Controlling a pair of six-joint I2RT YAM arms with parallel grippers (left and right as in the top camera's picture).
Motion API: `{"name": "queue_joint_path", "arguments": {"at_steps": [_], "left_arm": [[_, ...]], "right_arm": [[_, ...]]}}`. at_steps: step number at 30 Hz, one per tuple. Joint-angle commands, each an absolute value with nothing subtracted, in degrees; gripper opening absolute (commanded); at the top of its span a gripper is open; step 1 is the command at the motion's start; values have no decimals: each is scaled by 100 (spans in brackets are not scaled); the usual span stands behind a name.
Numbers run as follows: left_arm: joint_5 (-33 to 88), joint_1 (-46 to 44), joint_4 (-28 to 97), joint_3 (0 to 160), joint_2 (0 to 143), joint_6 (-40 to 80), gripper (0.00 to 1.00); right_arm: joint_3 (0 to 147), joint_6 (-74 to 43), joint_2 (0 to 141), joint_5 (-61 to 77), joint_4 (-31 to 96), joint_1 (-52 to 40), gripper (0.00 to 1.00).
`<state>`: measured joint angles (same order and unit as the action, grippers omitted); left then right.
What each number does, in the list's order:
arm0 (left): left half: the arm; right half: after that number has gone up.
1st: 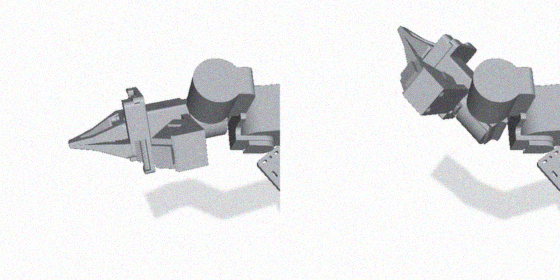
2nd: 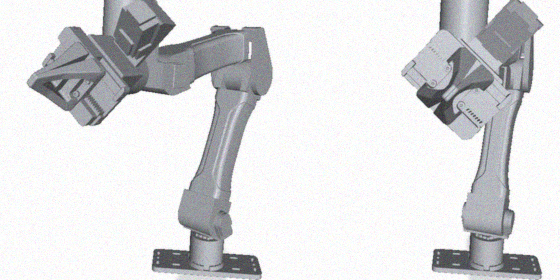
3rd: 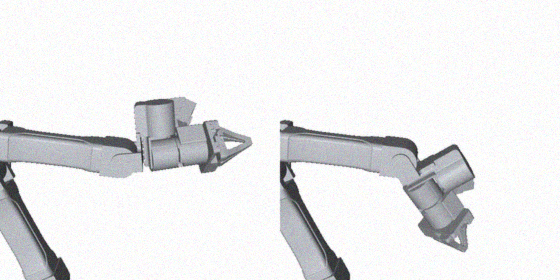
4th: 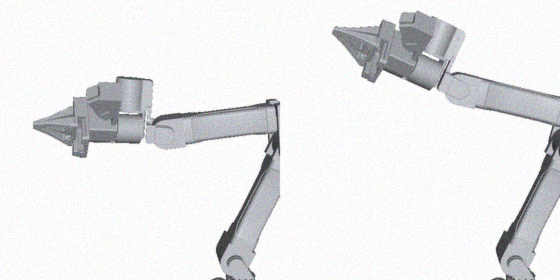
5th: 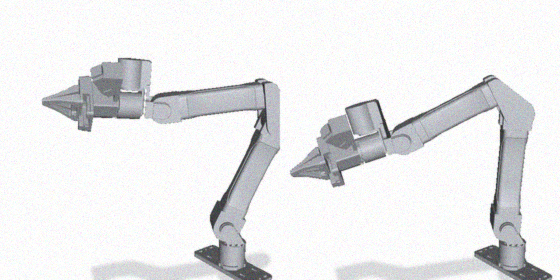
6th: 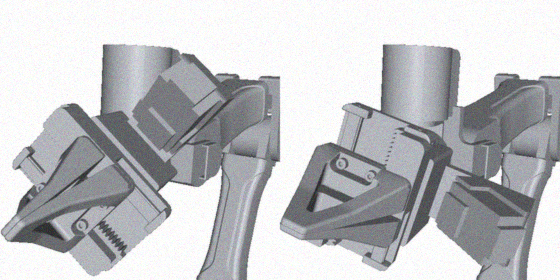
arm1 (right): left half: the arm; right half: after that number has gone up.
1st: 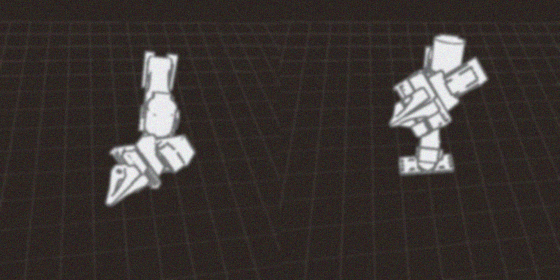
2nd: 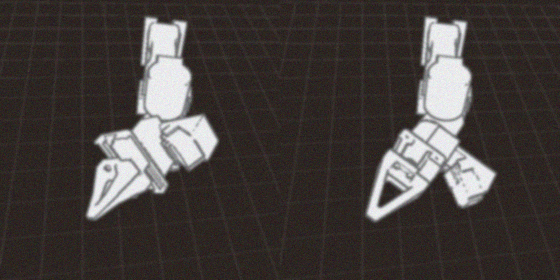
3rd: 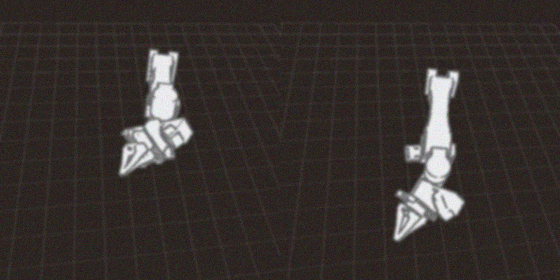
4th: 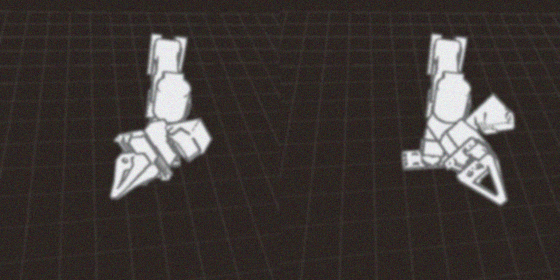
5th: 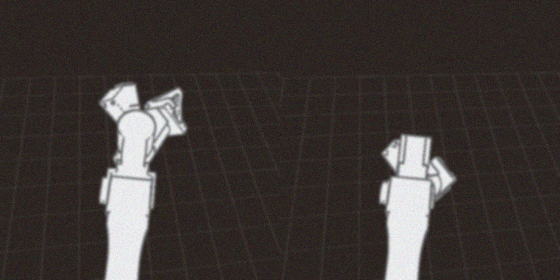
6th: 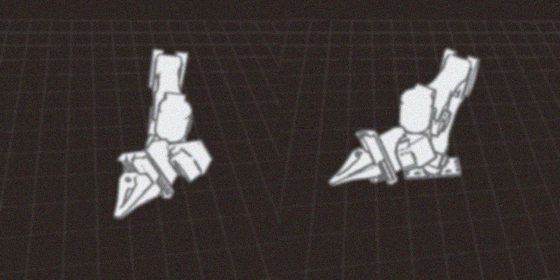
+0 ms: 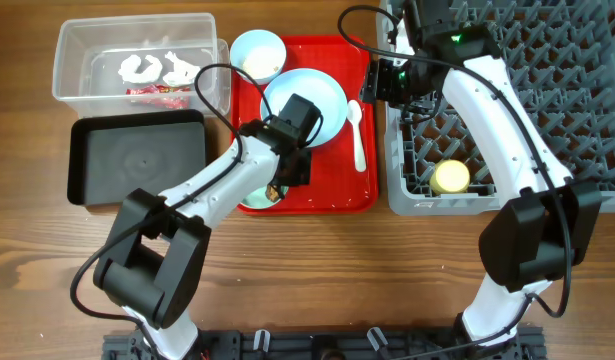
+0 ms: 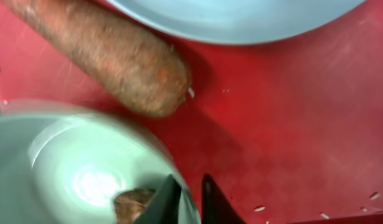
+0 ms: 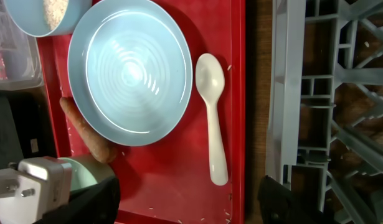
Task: Sort waste into correct bins and load items into the dishwasher rack
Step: 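Grasp the mint bowl with food scraps using the left gripper, then tip the mint bowl over the black tray to dump the scraps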
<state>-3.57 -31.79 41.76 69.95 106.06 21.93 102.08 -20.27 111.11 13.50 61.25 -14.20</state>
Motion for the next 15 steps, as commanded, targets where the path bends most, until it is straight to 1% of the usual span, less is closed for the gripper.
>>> {"name": "queue_joint_path", "arguments": {"at_steps": [1, 5, 7, 12, 15], "left_arm": [[-434, -3214, 4158, 6921, 10479, 2145, 4], [-432, -3214, 4222, 6923, 10479, 2147, 4], [-429, -3214, 4357, 6976, 10453, 2150, 4], [-434, -3089, 5290, 7762, 10169, 2147, 4], [-429, -2945, 5874, 8532, 9865, 2145, 4]], "right_arm": [[10171, -1944, 11155, 1426, 6136, -1428, 72], [10171, -1944, 11155, 1426, 6136, -1428, 73], [10171, -1944, 11155, 1426, 6136, -1428, 78], [10171, -1946, 11155, 1426, 6136, -1428, 84], [10171, -1946, 11155, 1426, 6136, -1428, 88]]}}
